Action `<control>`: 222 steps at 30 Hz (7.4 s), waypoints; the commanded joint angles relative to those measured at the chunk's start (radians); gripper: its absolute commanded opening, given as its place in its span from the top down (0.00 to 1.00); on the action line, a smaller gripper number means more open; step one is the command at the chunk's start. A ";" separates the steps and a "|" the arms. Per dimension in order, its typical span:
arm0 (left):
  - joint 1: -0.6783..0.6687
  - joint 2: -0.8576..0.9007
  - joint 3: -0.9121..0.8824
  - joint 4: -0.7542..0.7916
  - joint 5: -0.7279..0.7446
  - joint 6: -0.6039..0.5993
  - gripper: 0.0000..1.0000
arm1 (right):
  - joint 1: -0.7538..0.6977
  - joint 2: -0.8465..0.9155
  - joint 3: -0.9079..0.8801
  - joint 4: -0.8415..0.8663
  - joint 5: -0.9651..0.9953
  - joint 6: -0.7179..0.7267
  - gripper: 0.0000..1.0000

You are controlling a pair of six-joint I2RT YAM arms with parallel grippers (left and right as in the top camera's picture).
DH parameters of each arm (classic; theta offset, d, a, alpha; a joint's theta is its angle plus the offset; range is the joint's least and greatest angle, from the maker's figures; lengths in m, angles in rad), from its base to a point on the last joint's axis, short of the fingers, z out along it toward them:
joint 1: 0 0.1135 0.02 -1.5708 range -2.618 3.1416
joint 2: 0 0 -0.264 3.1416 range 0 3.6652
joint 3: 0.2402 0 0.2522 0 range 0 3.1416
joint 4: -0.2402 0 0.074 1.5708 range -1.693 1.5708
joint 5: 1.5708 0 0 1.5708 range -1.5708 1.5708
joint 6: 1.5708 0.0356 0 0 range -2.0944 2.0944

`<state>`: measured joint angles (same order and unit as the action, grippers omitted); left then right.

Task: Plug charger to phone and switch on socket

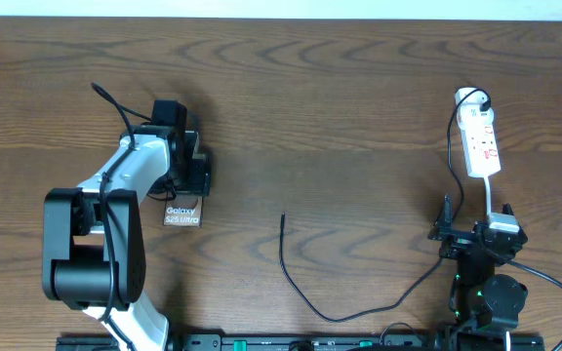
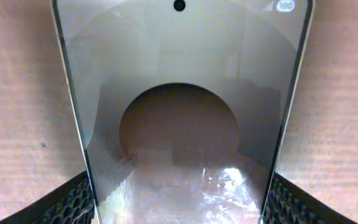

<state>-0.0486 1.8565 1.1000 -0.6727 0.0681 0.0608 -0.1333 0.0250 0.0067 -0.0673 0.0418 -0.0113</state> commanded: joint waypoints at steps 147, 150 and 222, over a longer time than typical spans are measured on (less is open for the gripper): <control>-0.102 -0.009 0.289 0.478 0.990 -1.335 0.93 | 0.470 1.280 1.069 -0.213 -0.437 0.314 0.01; -0.132 -0.009 0.289 0.480 0.985 -1.367 0.93 | 0.492 1.281 1.068 -0.214 -0.437 0.314 0.01; -0.186 -0.009 0.289 0.825 1.015 -1.441 0.05 | 0.296 1.441 1.067 0.003 -0.419 1.405 0.99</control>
<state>-0.2531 1.8698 1.3640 0.1463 1.2079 -1.4094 0.1452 1.4719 1.0527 -0.1108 -0.3092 1.0840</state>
